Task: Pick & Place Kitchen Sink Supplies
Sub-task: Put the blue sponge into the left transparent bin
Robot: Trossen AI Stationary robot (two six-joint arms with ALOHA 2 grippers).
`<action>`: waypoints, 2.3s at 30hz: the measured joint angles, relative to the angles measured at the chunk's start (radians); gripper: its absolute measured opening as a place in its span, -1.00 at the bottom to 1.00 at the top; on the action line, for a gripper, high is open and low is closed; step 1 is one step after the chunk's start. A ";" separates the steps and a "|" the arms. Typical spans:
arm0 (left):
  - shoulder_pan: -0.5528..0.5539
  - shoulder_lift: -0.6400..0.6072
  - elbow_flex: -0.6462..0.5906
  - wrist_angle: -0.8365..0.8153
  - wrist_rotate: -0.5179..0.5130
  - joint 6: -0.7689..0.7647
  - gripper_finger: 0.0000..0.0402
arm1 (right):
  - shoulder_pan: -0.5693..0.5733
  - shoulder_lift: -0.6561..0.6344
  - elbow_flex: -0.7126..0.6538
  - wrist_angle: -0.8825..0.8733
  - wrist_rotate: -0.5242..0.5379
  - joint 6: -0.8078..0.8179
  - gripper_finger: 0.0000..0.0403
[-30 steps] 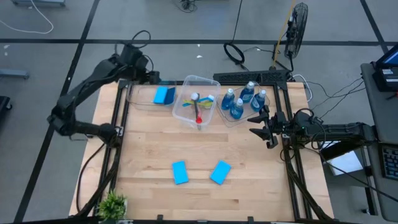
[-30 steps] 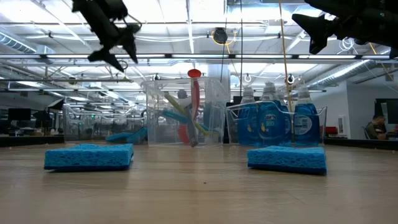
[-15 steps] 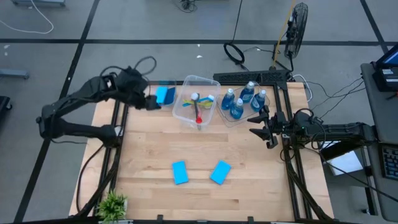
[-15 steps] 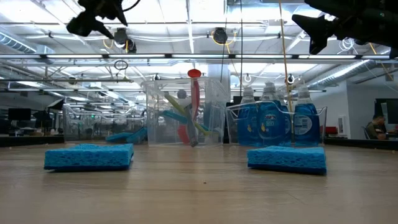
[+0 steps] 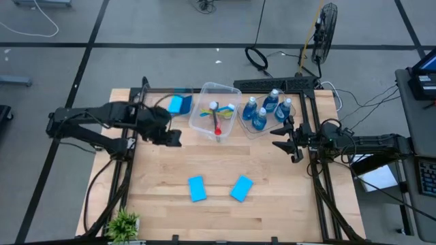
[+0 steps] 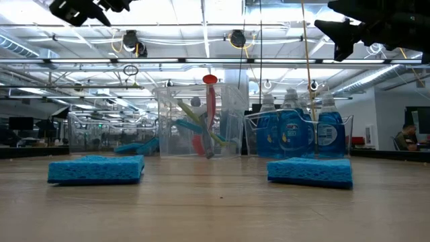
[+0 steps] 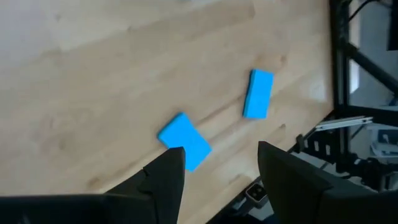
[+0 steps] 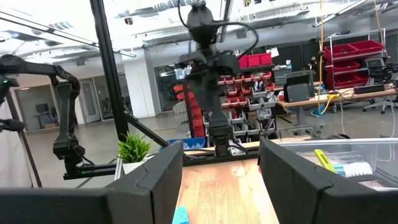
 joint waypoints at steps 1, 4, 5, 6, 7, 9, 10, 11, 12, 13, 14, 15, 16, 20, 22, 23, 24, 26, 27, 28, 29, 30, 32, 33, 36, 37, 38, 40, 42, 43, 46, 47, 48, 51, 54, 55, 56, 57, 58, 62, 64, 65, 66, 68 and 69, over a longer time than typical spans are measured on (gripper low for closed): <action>-0.024 0.010 0.000 0.000 -0.008 -0.029 -0.01 | 0.000 0.000 0.000 0.000 0.000 0.000 -0.02; -0.089 0.050 0.000 0.001 -0.017 -0.097 -0.05 | 0.000 0.000 0.000 0.000 0.000 0.000 -0.02; -0.108 0.067 0.000 0.002 -0.018 -0.111 -0.06 | 0.000 0.000 0.000 0.000 0.000 0.000 -0.02; -0.125 0.083 0.000 0.002 -0.019 -0.124 -0.07 | 0.000 0.000 0.000 0.000 0.000 0.000 -0.02; -0.143 0.098 0.000 0.002 -0.022 -0.135 -0.08 | 0.000 0.000 0.000 0.000 0.000 0.000 -0.02; -0.172 0.130 0.000 0.008 -0.024 -0.152 -0.10 | 0.000 0.000 0.000 0.000 0.000 0.000 -0.02; -0.184 0.147 0.000 0.011 -0.024 -0.164 -0.10 | 0.000 0.000 0.000 0.000 0.000 0.000 -0.02; -0.195 0.164 0.000 0.012 -0.024 -0.168 -0.11 | 0.000 0.000 0.000 0.000 0.000 0.000 -0.02; -0.207 0.179 0.000 0.012 -0.024 -0.169 -0.11 | 0.000 0.000 0.000 0.000 0.000 0.000 -0.02; -0.217 0.193 0.000 0.012 -0.024 -0.170 -0.10 | 0.000 0.000 0.000 0.000 0.000 0.000 -0.02; -0.226 0.208 0.000 0.012 -0.024 -0.174 -0.10 | 0.000 0.000 0.000 0.000 0.000 0.000 -0.02; -0.233 0.223 0.000 0.013 -0.021 -0.182 -0.09 | 0.000 0.000 0.000 0.000 0.000 0.000 -0.02; -0.241 0.237 0.000 0.014 -0.016 -0.193 -0.08 | 0.000 0.000 0.000 0.000 0.000 0.000 -0.02; -0.269 0.287 0.000 0.031 0.000 -0.234 -0.04 | 0.000 0.000 0.000 -0.001 0.000 0.000 -0.02; -0.284 0.309 -0.001 0.046 0.000 -0.260 -0.02 | 0.000 0.000 0.000 -0.002 0.000 0.000 -0.02; -0.290 0.319 -0.001 0.058 0.001 -0.269 -0.01 | 0.000 0.000 0.000 -0.002 0.000 0.000 -0.03; -0.294 0.329 -0.001 0.071 0.001 -0.271 0.00 | 0.000 0.000 0.000 -0.002 0.000 0.000 -0.02; -0.304 0.347 -0.001 0.097 0.001 -0.278 0.02 | 0.000 0.000 0.000 -0.002 0.000 0.000 -0.03; -0.309 0.356 -0.001 0.106 0.001 -0.288 0.04 | 0.000 0.000 0.000 -0.002 0.000 0.000 -0.03; -0.311 0.367 -0.001 0.115 0.001 -0.299 0.05 | 0.000 0.000 0.000 -0.002 0.000 0.000 -0.02; -0.315 0.376 -0.001 0.121 0.000 -0.307 0.07 | 0.000 0.000 0.000 -0.002 0.000 0.000 -0.02; -0.320 0.382 -0.001 0.124 -0.004 -0.314 0.09 | 0.000 0.000 0.000 -0.003 0.000 0.000 -0.03; -0.329 0.402 -0.001 0.128 -0.007 -0.323 0.14 | 0.000 0.000 0.000 -0.002 0.000 0.000 -0.02; -0.332 0.413 -0.001 0.128 -0.007 -0.328 0.16 | 0.000 0.000 0.000 -0.002 0.000 0.000 -0.03; -0.343 0.444 -0.001 0.132 -0.007 -0.347 0.25 | 0.000 0.000 0.000 -0.003 -0.001 0.000 -0.03; -0.346 0.452 -0.001 0.136 -0.007 -0.350 0.27 | 0.000 0.000 0.000 -0.003 -0.001 0.000 -0.03; -0.349 0.462 -0.001 0.138 -0.007 -0.352 0.30 | 0.000 0.000 0.000 -0.003 0.000 0.000 -0.02; -0.355 0.483 -0.001 0.142 -0.007 -0.359 0.36 | 0.000 0.000 0.000 -0.003 -0.001 0.000 -0.03; -0.361 0.505 -0.001 0.143 -0.007 -0.359 0.41 | 0.000 0.000 0.000 -0.003 -0.006 0.000 -0.03; -0.362 0.514 -0.001 0.143 -0.007 -0.363 0.43 | 0.000 0.000 0.000 -0.002 -0.020 0.000 -0.03; -0.369 0.544 -0.001 0.143 -0.009 -0.371 0.48 | 0.000 0.000 0.000 -0.002 -0.061 0.000 -0.03; -0.369 0.555 -0.001 0.143 -0.015 -0.374 0.49 | 0.000 0.000 0.000 -0.002 -0.079 0.001 -0.03; -0.369 0.565 -0.001 0.143 -0.022 -0.377 0.50 | 0.000 0.000 0.000 -0.003 -0.088 0.000 -0.03; -0.369 0.592 -0.001 0.143 -0.052 -0.380 0.51 | 0.000 0.000 0.000 -0.002 -0.105 0.000 -0.03; -0.368 0.619 -0.001 0.143 -0.071 -0.381 0.48 | 0.000 0.000 0.000 -0.002 -0.104 0.000 -0.03; -0.368 0.627 -0.001 0.143 -0.071 -0.381 0.46 | 0.000 0.000 0.000 -0.002 -0.103 0.000 -0.03; -0.368 0.635 -0.001 0.143 -0.071 -0.380 0.45 | 0.000 0.000 0.000 -0.002 -0.103 0.000 -0.02; -0.368 0.643 -0.001 0.143 -0.071 -0.381 0.43 | 0.000 0.000 0.000 -0.002 -0.103 0.000 -0.02; -0.368 0.652 0.000 0.143 -0.070 -0.380 0.42 | 0.000 0.000 0.000 -0.003 -0.103 0.000 -0.03; -0.368 0.686 0.000 0.143 -0.042 -0.395 0.36 | 0.000 0.000 0.000 -0.002 -0.103 0.000 -0.03; -0.368 0.703 0.000 0.143 -0.017 -0.399 0.35 | 0.000 0.000 0.000 -0.003 -0.103 0.000 -0.02; -0.368 0.709 -0.001 0.144 -0.009 -0.399 0.34 | 0.000 0.000 0.000 -0.003 -0.103 0.000 -0.02; -0.368 0.715 -0.001 0.149 -0.005 -0.399 0.34 | 0.000 0.000 0.000 -0.003 -0.103 0.000 -0.03; -0.368 0.726 -0.002 0.166 -0.001 -0.399 0.34 | 0.000 0.000 0.000 -0.003 -0.103 0.000 -0.02; -0.368 0.731 -0.008 0.186 0.001 -0.399 0.34 | 0.000 0.000 0.000 -0.003 -0.103 0.000 -0.02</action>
